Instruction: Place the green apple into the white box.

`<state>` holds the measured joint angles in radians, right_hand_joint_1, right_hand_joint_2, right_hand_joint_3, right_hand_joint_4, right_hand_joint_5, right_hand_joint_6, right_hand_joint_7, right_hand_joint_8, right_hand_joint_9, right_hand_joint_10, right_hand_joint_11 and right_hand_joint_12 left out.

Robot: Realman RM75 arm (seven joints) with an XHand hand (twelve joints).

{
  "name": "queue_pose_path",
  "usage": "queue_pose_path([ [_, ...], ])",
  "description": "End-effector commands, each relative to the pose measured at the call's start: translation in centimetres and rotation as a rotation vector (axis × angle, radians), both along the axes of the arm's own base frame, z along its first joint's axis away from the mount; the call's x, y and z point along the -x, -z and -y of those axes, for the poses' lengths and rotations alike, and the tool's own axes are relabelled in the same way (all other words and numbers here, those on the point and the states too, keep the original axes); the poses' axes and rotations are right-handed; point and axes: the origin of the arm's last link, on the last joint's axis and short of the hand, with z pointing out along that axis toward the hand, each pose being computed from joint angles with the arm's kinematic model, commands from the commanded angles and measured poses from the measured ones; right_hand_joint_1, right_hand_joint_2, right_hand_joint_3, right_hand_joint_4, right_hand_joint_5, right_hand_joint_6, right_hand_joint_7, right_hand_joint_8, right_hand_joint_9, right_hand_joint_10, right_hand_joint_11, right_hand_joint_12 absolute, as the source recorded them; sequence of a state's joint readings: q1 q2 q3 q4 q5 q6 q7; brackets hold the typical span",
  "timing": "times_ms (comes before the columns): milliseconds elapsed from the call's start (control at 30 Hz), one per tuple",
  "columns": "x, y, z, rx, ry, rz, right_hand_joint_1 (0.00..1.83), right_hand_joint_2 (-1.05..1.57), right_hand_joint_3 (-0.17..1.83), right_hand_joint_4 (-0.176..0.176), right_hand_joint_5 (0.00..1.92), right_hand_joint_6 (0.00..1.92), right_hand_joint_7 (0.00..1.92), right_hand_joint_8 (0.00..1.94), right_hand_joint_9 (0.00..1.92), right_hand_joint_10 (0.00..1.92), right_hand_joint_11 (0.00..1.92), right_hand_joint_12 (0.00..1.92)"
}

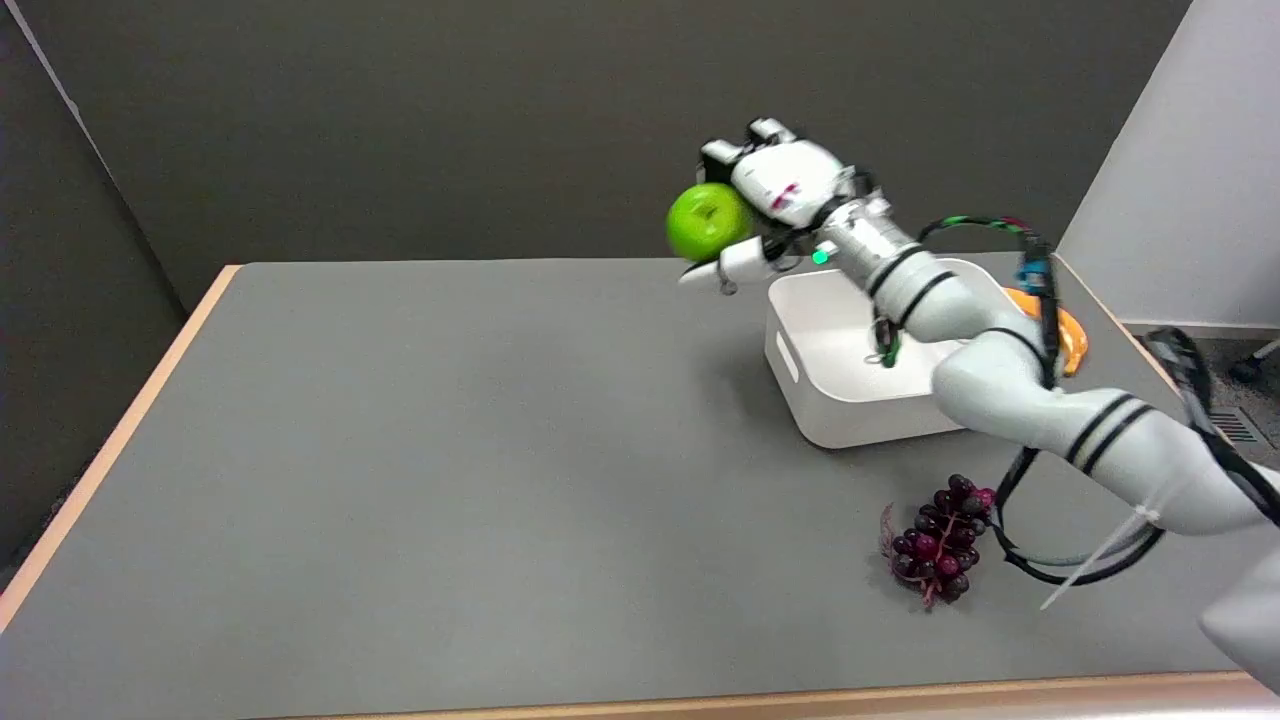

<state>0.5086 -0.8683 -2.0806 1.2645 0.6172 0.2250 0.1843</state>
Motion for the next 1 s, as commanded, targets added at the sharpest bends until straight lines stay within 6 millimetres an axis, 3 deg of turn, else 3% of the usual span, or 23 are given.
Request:
queue_pose_path([
  [33, -3.2, -13.7, -10.5, 0.428, -0.18, -0.024, 1.08, 1.29, 0.24, -0.122, 0.46, 1.61, 0.6, 1.89, 0.63, 1.91, 0.0, 1.92],
  [300, -1.7, -17.8, -14.0, 0.572, -0.163, -0.023, 1.08, 1.29, 0.23, -0.126, 0.46, 1.6, 0.6, 1.89, 0.65, 1.92, 0.0, 1.92],
  [467, -0.1, -18.5, -14.9, 0.594, -0.131, 0.01, 1.08, 1.28, 0.24, -0.124, 0.46, 1.6, 0.6, 1.88, 0.65, 1.92, 0.0, 1.92],
  [1000, 7.8, -14.8, -13.2, 0.486, 0.096, 0.01, 1.09, 1.27, 0.26, -0.121, 0.47, 1.59, 0.61, 1.88, 0.68, 1.92, 0.0, 1.92],
])
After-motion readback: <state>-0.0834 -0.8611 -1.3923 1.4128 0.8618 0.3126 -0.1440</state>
